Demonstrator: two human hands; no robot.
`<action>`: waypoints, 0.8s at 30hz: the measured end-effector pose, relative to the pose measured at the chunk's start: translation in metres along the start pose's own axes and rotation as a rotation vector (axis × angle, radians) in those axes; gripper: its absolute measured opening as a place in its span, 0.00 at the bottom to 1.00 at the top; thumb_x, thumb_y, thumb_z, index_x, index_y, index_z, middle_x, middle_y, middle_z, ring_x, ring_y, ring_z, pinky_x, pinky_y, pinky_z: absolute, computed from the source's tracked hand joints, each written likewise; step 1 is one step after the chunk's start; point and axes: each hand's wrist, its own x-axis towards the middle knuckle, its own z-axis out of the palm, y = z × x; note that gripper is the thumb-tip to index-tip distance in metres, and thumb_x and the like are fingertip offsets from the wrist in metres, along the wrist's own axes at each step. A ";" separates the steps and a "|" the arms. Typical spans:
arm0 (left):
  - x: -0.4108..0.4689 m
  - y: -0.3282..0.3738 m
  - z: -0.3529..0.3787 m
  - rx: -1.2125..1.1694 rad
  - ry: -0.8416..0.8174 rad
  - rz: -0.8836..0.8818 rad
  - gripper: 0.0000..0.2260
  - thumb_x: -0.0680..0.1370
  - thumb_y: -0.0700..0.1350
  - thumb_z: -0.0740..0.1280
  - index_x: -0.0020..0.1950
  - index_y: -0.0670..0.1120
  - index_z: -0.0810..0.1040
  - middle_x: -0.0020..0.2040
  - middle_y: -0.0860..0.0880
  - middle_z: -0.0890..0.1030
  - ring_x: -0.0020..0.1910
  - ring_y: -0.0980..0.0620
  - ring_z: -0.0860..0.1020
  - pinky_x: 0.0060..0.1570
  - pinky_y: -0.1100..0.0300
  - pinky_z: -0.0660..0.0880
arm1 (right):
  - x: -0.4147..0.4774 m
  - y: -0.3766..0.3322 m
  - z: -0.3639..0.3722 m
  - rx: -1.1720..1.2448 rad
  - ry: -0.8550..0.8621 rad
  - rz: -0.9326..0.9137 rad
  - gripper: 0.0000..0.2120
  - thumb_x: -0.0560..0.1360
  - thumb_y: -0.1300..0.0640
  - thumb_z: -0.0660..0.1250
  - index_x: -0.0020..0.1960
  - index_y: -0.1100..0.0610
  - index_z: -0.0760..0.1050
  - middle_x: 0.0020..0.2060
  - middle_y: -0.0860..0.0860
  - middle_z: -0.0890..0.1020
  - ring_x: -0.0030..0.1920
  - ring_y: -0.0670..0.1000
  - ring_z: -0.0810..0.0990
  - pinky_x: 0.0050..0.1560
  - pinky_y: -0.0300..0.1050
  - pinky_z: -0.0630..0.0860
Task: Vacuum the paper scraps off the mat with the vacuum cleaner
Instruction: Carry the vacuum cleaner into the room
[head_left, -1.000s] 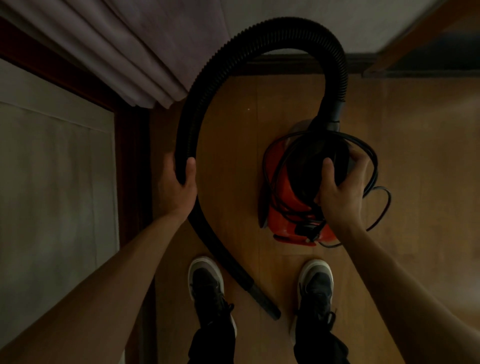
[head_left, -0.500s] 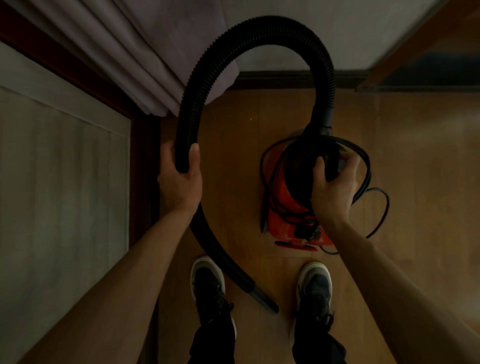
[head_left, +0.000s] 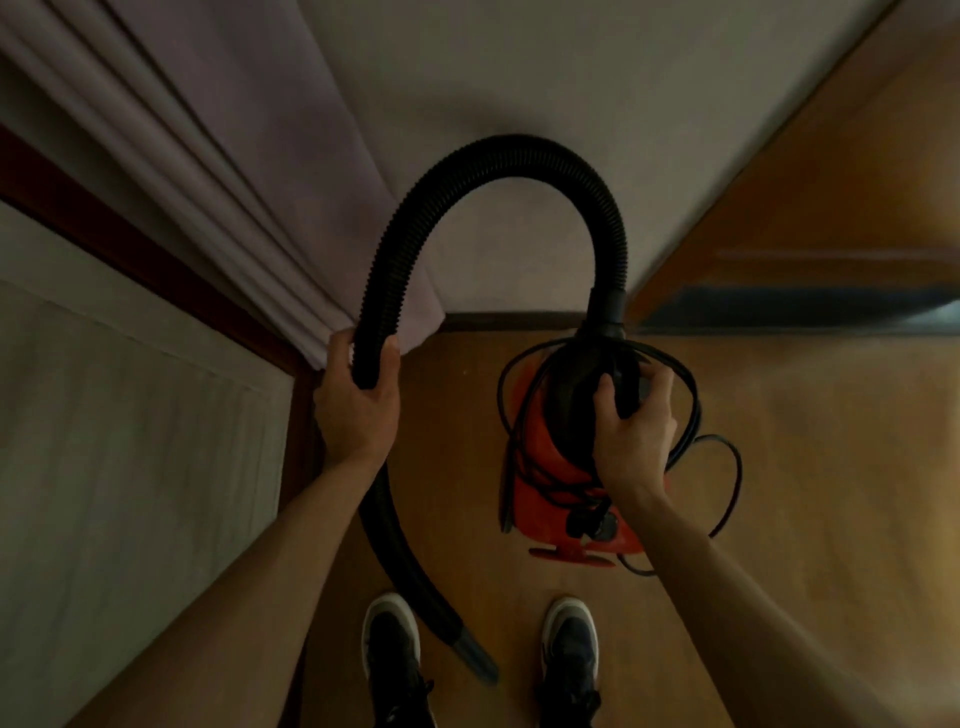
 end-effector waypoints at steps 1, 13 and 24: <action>0.000 0.018 -0.003 -0.009 -0.007 0.005 0.12 0.81 0.56 0.64 0.59 0.51 0.74 0.40 0.58 0.76 0.33 0.68 0.75 0.31 0.63 0.73 | 0.002 -0.016 -0.010 0.008 0.009 -0.009 0.06 0.81 0.53 0.64 0.54 0.49 0.66 0.42 0.50 0.80 0.37 0.46 0.81 0.28 0.38 0.78; -0.008 0.233 -0.059 -0.106 -0.033 0.125 0.14 0.79 0.60 0.63 0.58 0.53 0.75 0.43 0.60 0.77 0.41 0.62 0.76 0.37 0.58 0.76 | 0.000 -0.207 -0.144 0.069 0.075 -0.126 0.04 0.81 0.57 0.63 0.52 0.54 0.68 0.31 0.55 0.78 0.22 0.54 0.74 0.19 0.51 0.70; -0.034 0.407 -0.086 -0.209 -0.168 0.306 0.13 0.80 0.57 0.64 0.59 0.52 0.75 0.41 0.57 0.78 0.37 0.58 0.77 0.33 0.62 0.71 | -0.031 -0.335 -0.258 0.096 0.336 -0.198 0.04 0.79 0.60 0.65 0.53 0.56 0.71 0.33 0.48 0.80 0.31 0.40 0.79 0.27 0.35 0.74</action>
